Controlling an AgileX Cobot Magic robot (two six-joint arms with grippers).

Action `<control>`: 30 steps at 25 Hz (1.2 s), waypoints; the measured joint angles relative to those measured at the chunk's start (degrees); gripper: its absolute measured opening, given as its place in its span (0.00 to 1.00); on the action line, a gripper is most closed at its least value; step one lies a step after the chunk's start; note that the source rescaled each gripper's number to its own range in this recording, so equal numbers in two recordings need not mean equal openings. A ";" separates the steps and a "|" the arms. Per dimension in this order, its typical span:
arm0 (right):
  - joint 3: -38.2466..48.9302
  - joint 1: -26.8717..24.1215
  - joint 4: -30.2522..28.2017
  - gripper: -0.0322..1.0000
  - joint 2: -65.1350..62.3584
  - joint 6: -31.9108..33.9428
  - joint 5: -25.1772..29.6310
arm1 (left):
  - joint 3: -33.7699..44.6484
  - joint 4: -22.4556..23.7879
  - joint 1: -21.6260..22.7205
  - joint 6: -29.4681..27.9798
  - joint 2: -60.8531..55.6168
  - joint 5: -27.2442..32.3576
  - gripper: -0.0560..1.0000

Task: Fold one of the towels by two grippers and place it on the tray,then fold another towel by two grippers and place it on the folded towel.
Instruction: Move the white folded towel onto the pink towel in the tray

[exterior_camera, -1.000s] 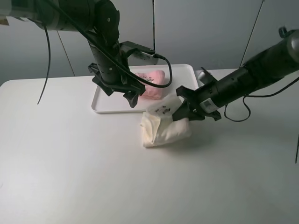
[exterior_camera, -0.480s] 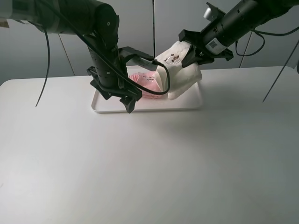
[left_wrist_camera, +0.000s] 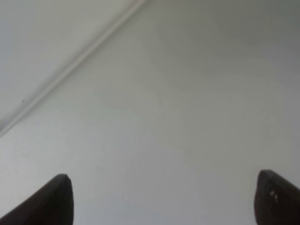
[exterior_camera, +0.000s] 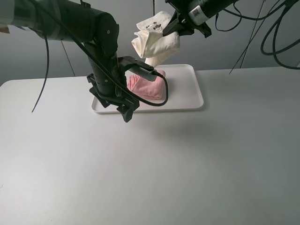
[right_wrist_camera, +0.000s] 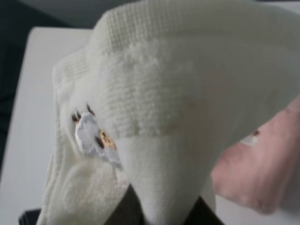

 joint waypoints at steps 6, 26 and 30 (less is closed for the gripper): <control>-5.36 0.00 14.94 0.12 6.91 -0.03 0.50 | 0.00 -0.28 0.00 0.17 0.00 0.21 0.98; -5.83 0.00 23.44 0.12 18.65 -5.80 -0.46 | 0.00 -0.28 0.00 1.50 0.00 -0.23 0.98; -4.67 0.00 19.15 0.12 20.29 -4.31 -1.00 | 0.00 -0.28 0.00 1.62 0.00 -0.23 0.98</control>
